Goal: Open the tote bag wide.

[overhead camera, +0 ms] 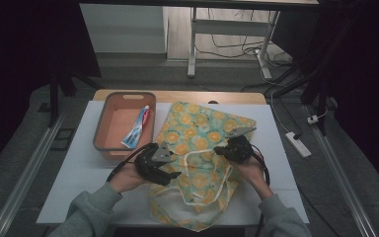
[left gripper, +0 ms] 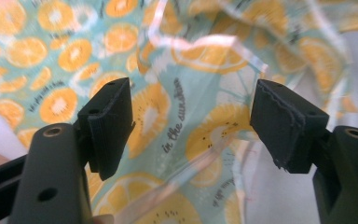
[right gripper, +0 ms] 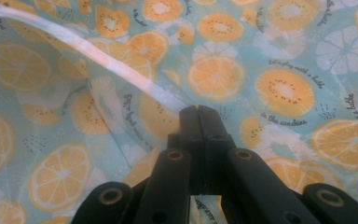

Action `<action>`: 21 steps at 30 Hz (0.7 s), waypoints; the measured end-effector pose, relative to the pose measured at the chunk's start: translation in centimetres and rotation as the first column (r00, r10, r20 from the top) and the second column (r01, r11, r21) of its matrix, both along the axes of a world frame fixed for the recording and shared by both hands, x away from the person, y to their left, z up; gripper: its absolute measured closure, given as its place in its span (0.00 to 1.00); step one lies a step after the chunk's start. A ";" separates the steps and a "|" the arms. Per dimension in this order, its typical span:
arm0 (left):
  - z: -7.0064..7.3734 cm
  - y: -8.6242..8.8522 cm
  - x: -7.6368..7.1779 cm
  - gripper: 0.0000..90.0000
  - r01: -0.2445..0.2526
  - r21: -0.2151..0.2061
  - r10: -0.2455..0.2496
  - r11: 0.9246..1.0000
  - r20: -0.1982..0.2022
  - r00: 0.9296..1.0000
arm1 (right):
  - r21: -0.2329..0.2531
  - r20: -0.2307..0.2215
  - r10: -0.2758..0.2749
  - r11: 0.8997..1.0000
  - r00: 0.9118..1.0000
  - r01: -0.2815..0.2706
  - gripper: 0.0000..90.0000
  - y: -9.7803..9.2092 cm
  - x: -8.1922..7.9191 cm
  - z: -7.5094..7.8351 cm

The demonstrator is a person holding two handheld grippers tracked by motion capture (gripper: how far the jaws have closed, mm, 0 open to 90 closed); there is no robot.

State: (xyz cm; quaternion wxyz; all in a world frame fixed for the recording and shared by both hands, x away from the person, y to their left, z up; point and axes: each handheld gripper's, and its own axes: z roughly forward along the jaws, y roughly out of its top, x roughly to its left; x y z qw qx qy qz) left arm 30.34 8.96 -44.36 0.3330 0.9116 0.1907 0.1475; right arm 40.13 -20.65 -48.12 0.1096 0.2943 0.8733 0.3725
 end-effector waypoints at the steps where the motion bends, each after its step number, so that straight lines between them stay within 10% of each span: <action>1: -0.3 -0.3 0.4 0.34 -0.007 0.009 0.007 1.000 -0.011 1.000 | 0.000 0.000 0.000 1.000 1.000 0.000 1.00 0.0 0.0 0.0; 3: -0.8 -0.7 1.2 0.38 -0.017 0.021 0.018 1.000 -0.032 0.999 | -0.001 0.000 0.000 1.000 1.000 0.000 1.00 -0.1 0.0 0.0; 5: -1.3 -0.9 1.8 0.66 -0.013 0.032 0.015 0.999 -0.060 0.998 | -0.001 0.001 0.001 1.000 1.000 -0.001 1.00 0.0 0.0 -0.1; 10: -1.1 -0.5 2.3 0.97 -0.016 -0.013 0.014 1.000 -0.084 0.996 | 0.011 -0.009 0.004 1.000 1.000 -0.004 1.00 -0.3 0.0 -0.1; 21: 2.0 1.2 3.5 0.98 -0.103 -0.206 0.097 0.973 -0.039 0.995 | 0.177 0.094 -0.009 0.984 0.996 -0.008 0.41 -1.6 -4.5 5.9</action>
